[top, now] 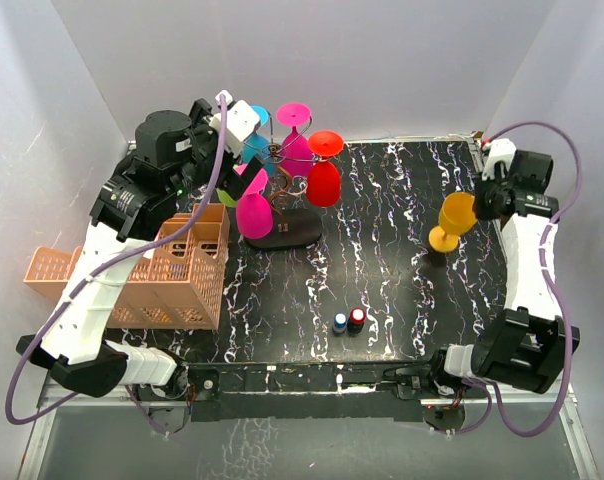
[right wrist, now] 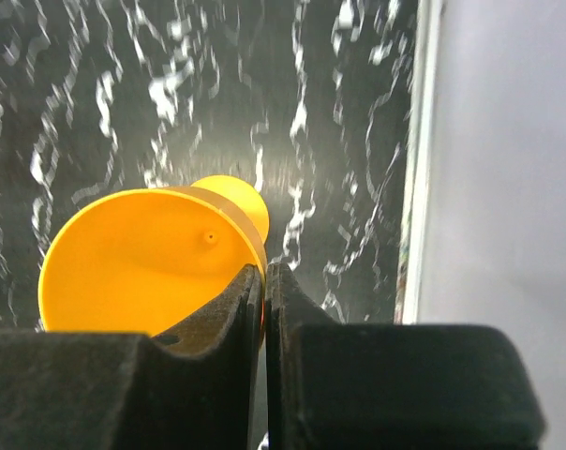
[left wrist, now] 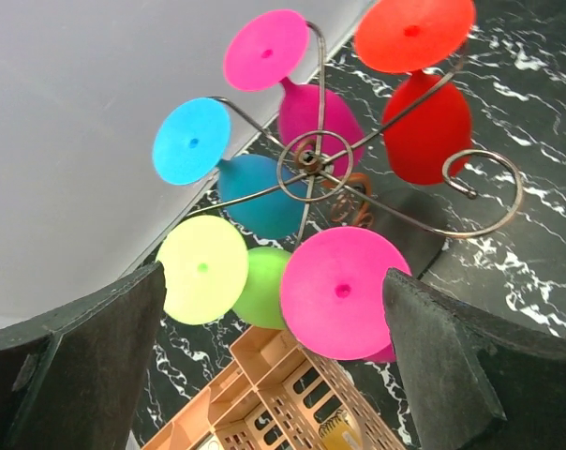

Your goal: Place the wine glass upside down on the wine glass rack

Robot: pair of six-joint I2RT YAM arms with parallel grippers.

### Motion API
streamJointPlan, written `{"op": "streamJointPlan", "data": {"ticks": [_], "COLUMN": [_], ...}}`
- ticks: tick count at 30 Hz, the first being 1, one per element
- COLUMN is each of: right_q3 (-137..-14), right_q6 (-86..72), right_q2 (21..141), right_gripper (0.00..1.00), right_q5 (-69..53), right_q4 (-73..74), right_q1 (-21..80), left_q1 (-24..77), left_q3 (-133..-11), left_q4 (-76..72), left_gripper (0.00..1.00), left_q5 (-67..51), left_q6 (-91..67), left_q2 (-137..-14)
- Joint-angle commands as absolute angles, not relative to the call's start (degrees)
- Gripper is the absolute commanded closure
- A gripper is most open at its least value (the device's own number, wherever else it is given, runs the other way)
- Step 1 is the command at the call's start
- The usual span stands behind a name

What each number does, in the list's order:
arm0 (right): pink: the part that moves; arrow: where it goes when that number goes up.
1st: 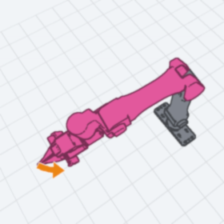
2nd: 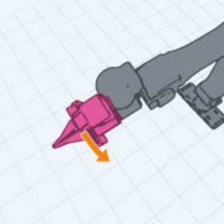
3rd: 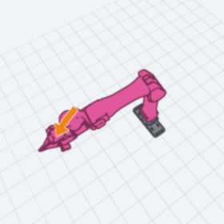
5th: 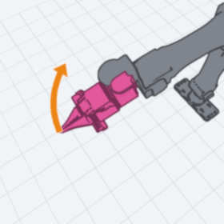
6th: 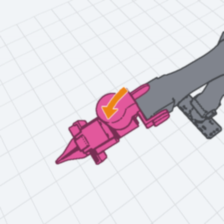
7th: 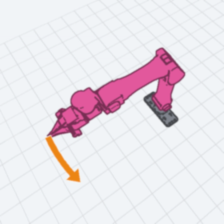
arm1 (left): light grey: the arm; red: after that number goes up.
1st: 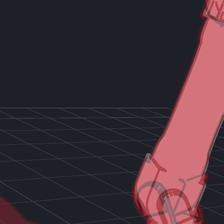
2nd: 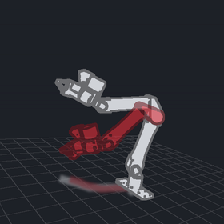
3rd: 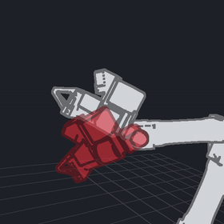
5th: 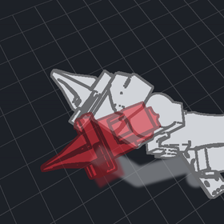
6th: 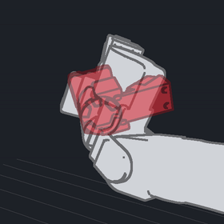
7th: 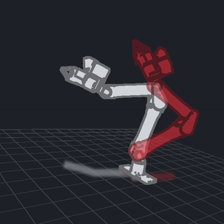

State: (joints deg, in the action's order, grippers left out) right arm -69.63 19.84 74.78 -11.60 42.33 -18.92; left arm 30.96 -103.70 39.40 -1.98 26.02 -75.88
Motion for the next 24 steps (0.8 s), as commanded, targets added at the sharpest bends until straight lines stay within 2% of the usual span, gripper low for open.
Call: {"op": "streamJointPlan", "data": {"ticks": [1, 6, 12, 24], "right_q3": [-81.03, -88.48, -93.08, -102.97], "right_q6": [18.24, 13.85, 6.66, -4.4], "right_q2": [73.91, 74.5, 74.51, 76.93], "right_gripper": [0.92, 0.92, 0.92, 0.92], "right_q5": [-18.19, -25.52, -27.9, -31.74], "right_q4": [39.63, 38.96, 33.05, 24.11], "right_q1": [-18.9, -18.36, -16.37, -12.25], "left_q1": [29.76, 27.95, 26.31, 25.31], "left_q3": [-106.57, -107.33, -109.94, -112.68], "left_q4": [35.65, 34.22, 33.52, 30.66], "left_gripper": [0.03, 0.03, 0.03, 0.03], "left_q5": [4.62, 6.41, 5.15, -4.15], "left_q6": [21.27, 16.43, 11.82, 7.71], "left_q2": [-74.11, -74.09, -74.23, -76.47]}}
